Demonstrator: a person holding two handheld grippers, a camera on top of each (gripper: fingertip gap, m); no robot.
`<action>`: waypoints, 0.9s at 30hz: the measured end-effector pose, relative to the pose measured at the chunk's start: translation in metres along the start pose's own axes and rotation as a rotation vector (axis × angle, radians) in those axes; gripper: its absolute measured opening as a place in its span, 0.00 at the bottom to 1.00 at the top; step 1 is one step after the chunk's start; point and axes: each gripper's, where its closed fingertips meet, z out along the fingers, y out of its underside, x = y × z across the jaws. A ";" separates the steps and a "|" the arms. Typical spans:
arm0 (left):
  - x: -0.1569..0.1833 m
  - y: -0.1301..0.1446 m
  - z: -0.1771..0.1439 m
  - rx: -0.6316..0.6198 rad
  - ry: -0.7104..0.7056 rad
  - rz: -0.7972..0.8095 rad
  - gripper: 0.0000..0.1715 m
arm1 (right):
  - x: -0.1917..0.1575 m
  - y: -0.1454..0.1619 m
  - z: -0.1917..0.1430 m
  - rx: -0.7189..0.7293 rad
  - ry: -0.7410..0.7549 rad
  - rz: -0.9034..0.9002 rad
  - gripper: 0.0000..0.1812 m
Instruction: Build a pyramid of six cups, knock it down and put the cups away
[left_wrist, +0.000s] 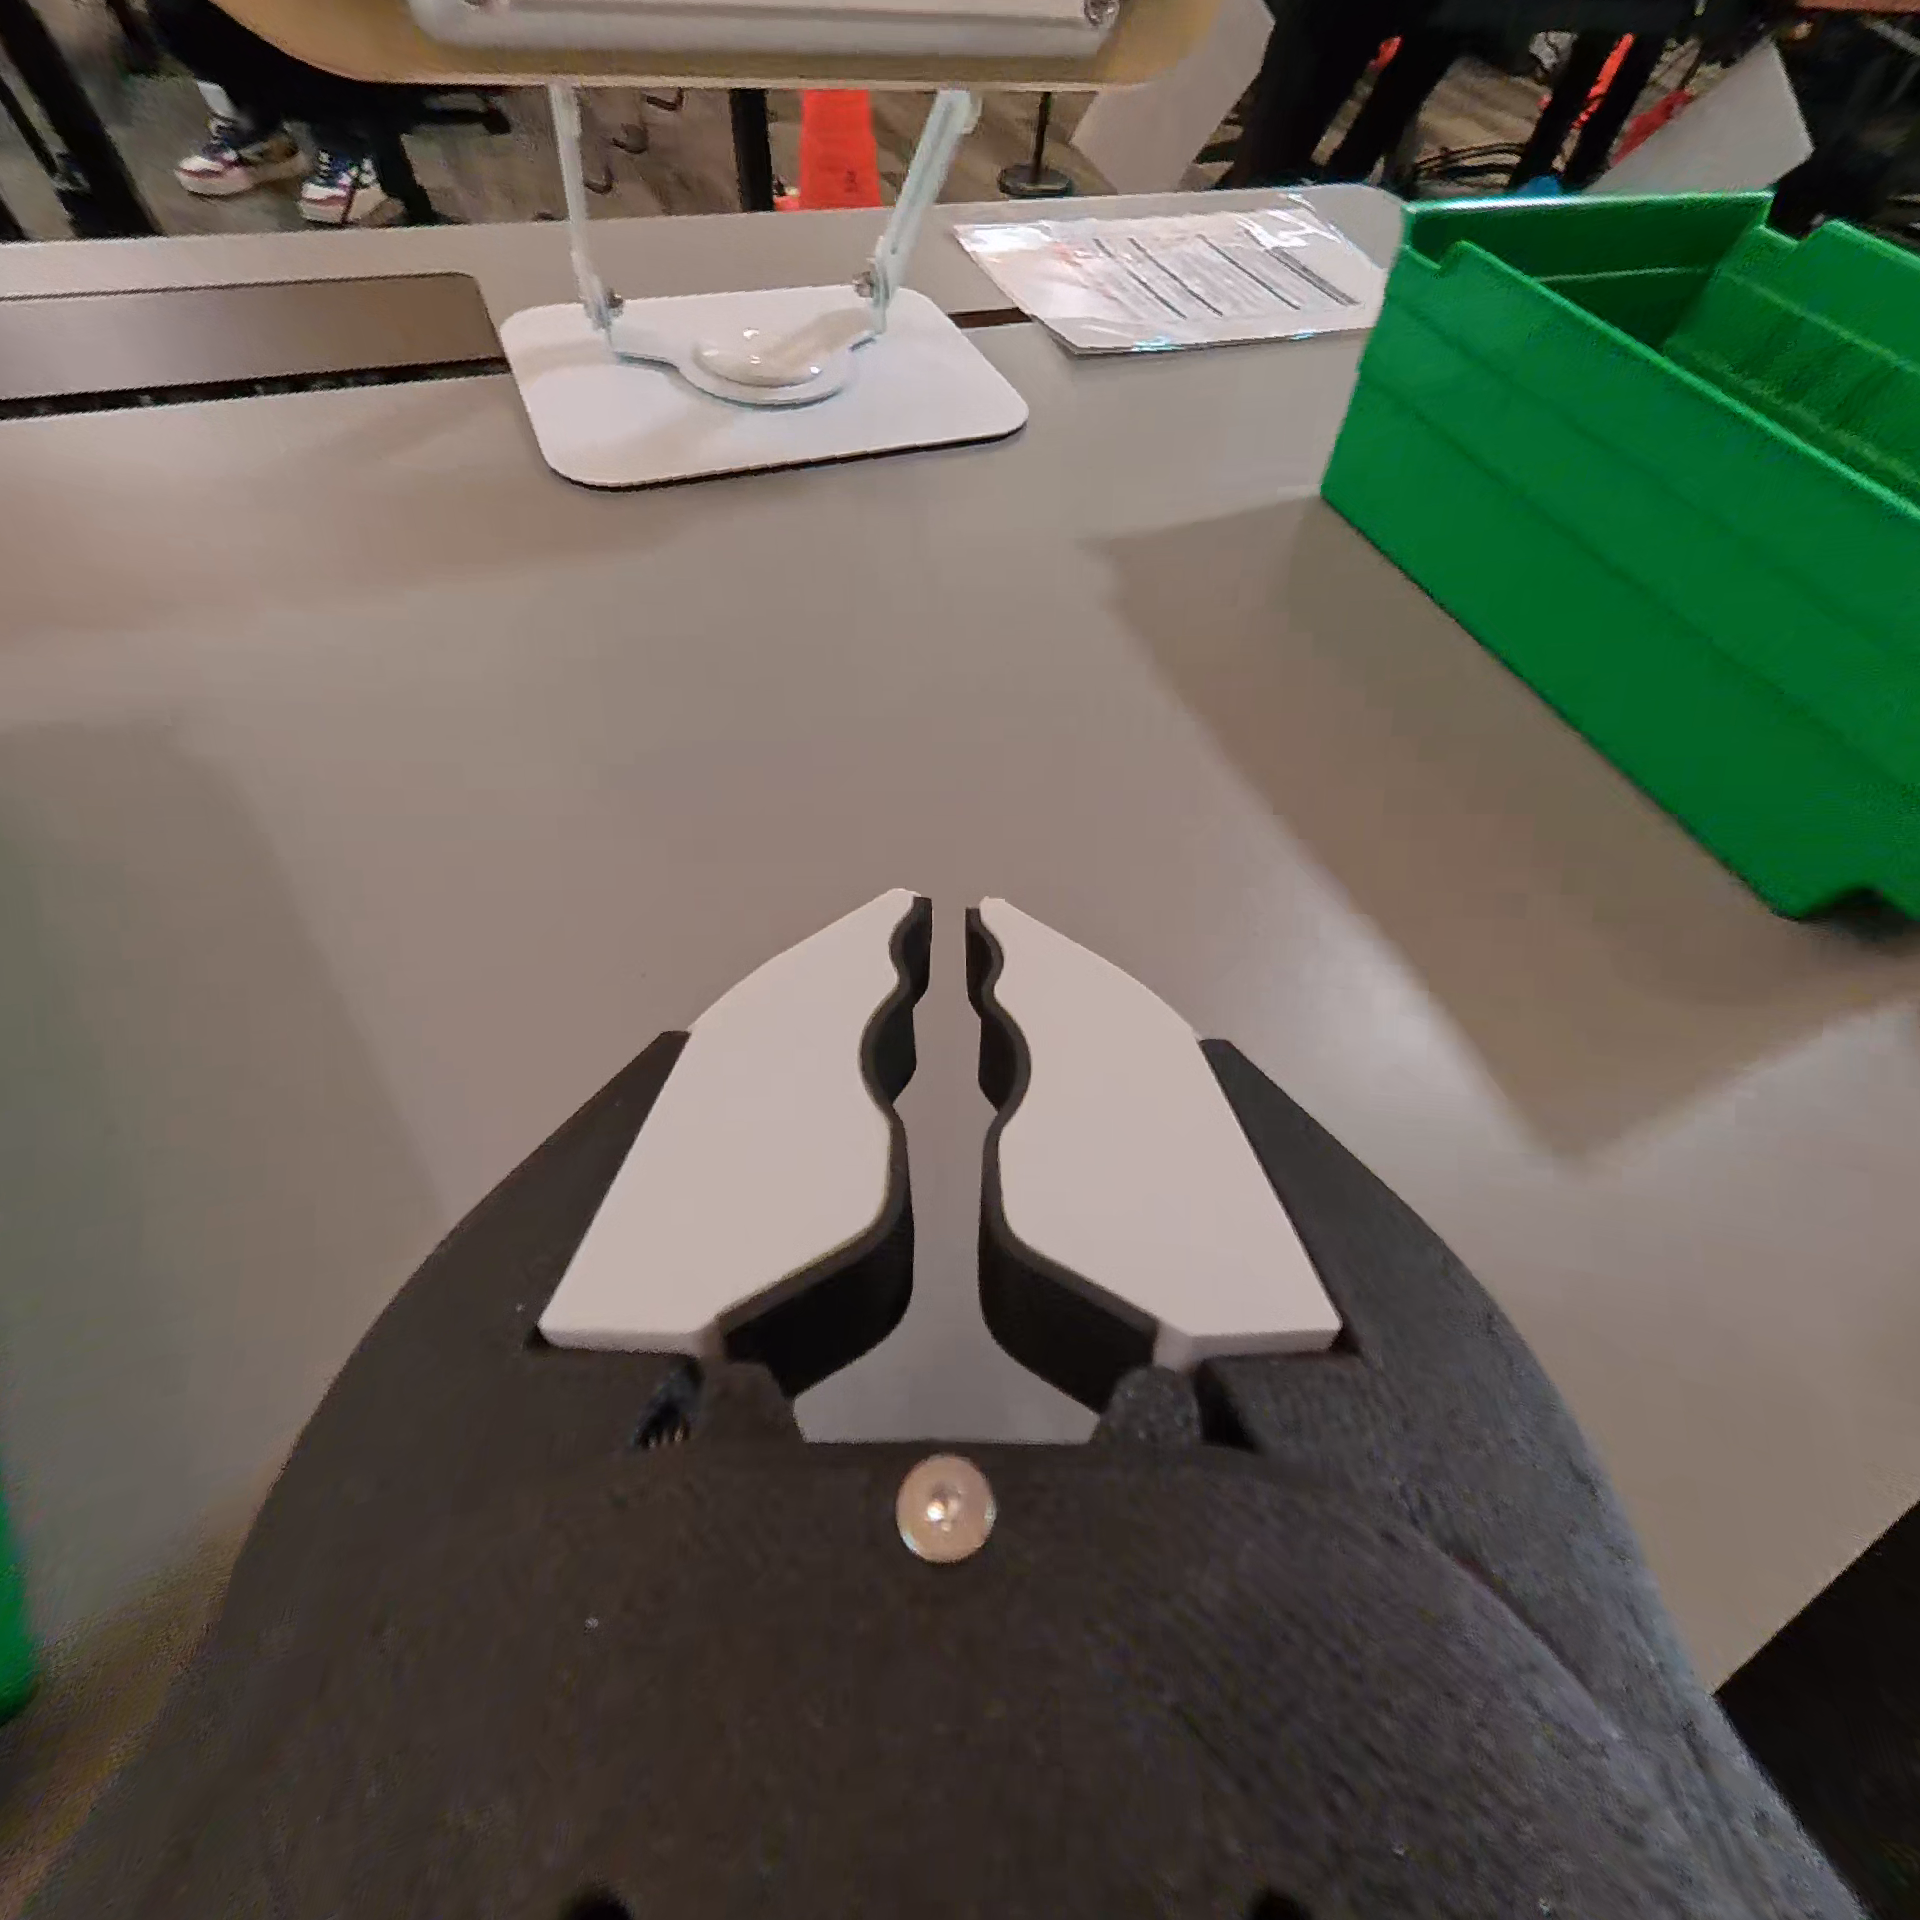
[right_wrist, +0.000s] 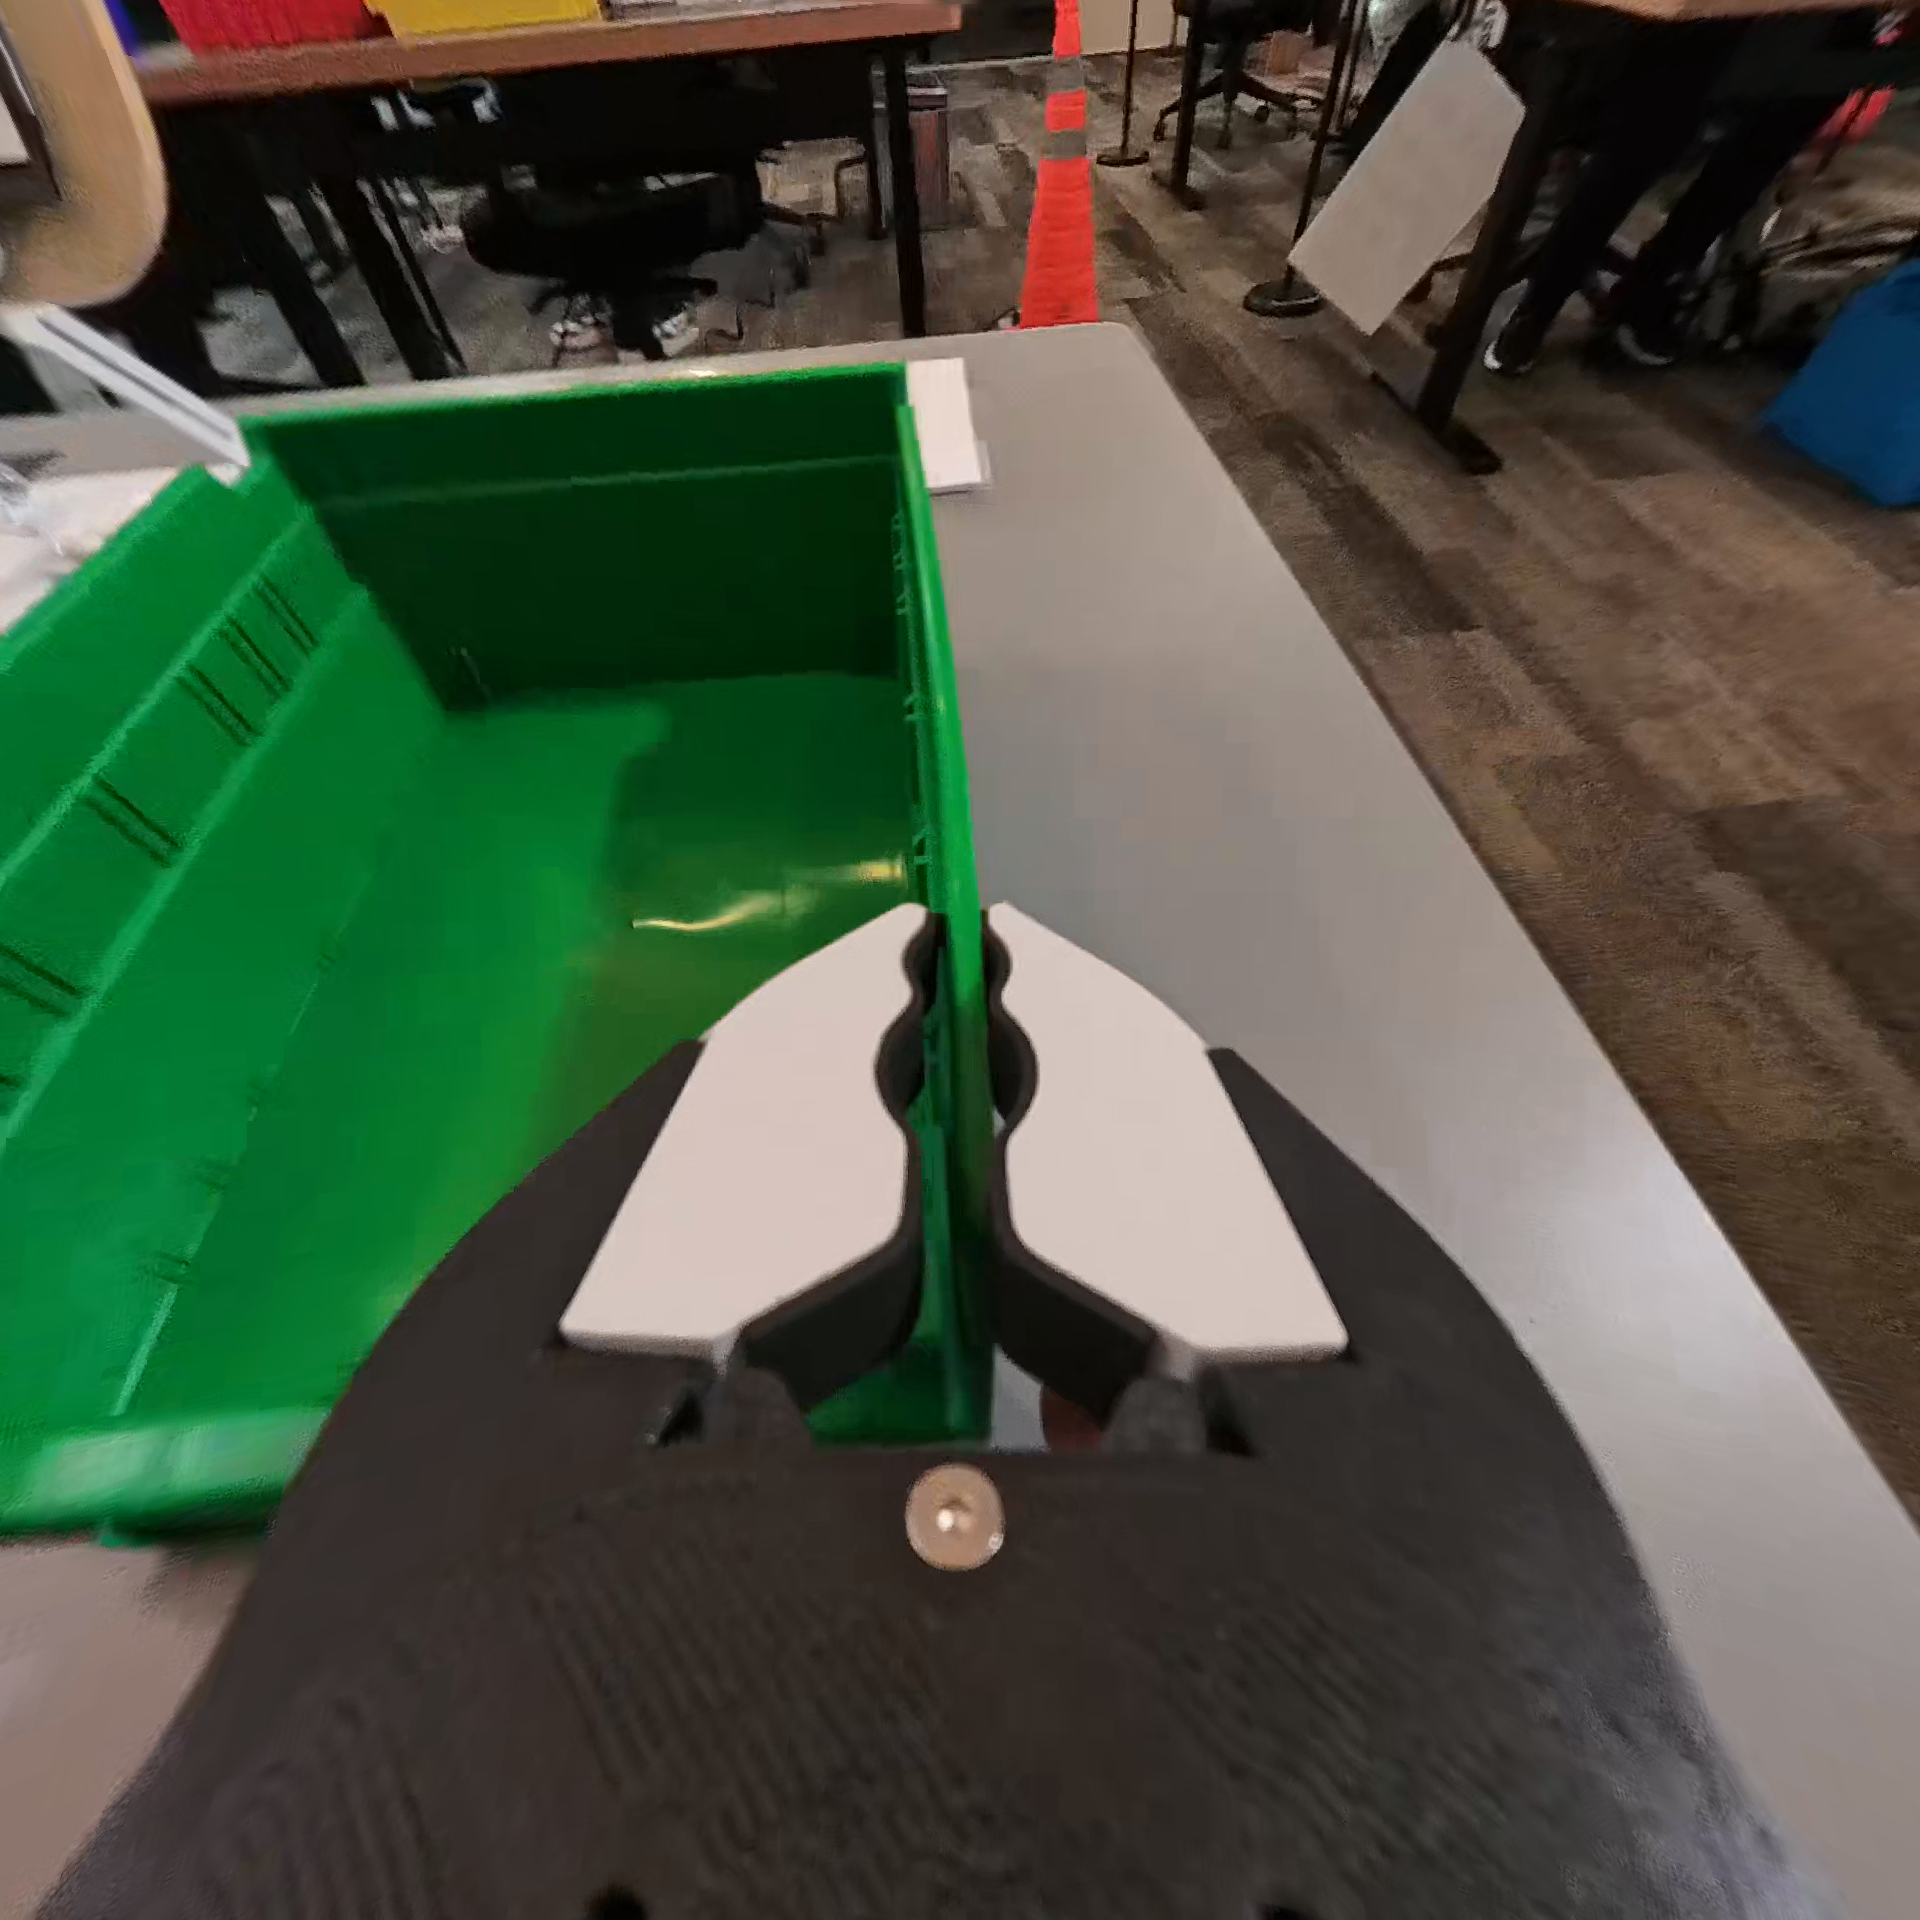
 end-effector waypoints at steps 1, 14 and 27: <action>-0.001 0.001 -0.001 -0.001 -0.004 -0.002 0.04 | 0.006 0.000 0.001 0.002 -0.022 0.024 0.03; 0.020 0.017 -0.008 -0.036 0.022 0.061 0.03 | 0.063 -0.002 -0.004 0.074 -0.065 0.086 0.02; 0.016 0.028 -0.009 -0.077 0.106 -0.147 0.03 | 0.074 -0.006 0.007 0.073 -0.029 0.058 0.02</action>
